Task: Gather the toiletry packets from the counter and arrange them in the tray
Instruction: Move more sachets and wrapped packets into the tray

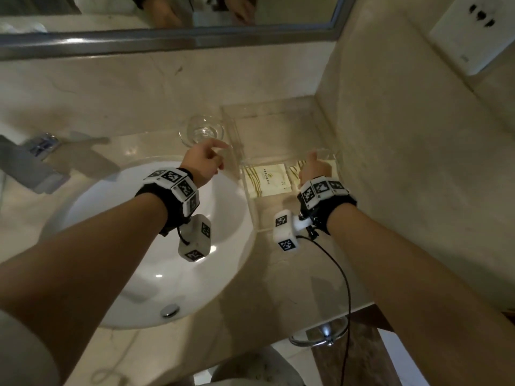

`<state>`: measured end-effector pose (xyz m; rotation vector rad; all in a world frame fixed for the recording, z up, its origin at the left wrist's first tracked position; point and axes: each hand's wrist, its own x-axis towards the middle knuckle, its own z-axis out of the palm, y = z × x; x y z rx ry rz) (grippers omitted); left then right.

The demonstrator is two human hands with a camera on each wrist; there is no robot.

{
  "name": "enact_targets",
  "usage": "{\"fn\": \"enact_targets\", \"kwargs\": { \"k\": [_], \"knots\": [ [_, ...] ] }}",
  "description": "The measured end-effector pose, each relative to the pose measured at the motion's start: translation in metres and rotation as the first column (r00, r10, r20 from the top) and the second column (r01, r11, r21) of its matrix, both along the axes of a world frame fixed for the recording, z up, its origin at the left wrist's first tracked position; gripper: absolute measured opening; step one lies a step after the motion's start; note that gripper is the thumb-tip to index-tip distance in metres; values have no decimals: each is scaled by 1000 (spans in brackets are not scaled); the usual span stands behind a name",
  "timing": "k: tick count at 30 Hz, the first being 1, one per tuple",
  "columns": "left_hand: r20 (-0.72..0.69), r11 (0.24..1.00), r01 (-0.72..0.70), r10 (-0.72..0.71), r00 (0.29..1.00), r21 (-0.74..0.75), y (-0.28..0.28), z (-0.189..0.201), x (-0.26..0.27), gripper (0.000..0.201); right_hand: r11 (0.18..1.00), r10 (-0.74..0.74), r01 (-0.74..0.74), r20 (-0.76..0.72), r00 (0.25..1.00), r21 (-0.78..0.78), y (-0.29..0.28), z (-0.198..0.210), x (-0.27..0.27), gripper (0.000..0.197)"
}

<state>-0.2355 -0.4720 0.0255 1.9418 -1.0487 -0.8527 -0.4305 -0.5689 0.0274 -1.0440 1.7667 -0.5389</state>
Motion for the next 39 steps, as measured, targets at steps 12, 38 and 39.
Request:
{"fn": "enact_targets", "kwargs": {
  "k": [12, 38, 39],
  "knots": [
    [34, 970, -239, 241, 970, -51, 105, 55, 120, 20, 782, 588, -450, 275, 760, -431, 118, 102, 227, 50],
    [108, 640, -688, 700, 706, 342, 436, -36, 304, 40, 441, 883, -897, -173, 436, -14, 346, -41, 444, 29],
    [88, 652, -673, 692, 717, 350, 439, -41, 306, 45, 455, 871, -890, -203, 448, -14, 346, -46, 446, 28]
  ]
}}
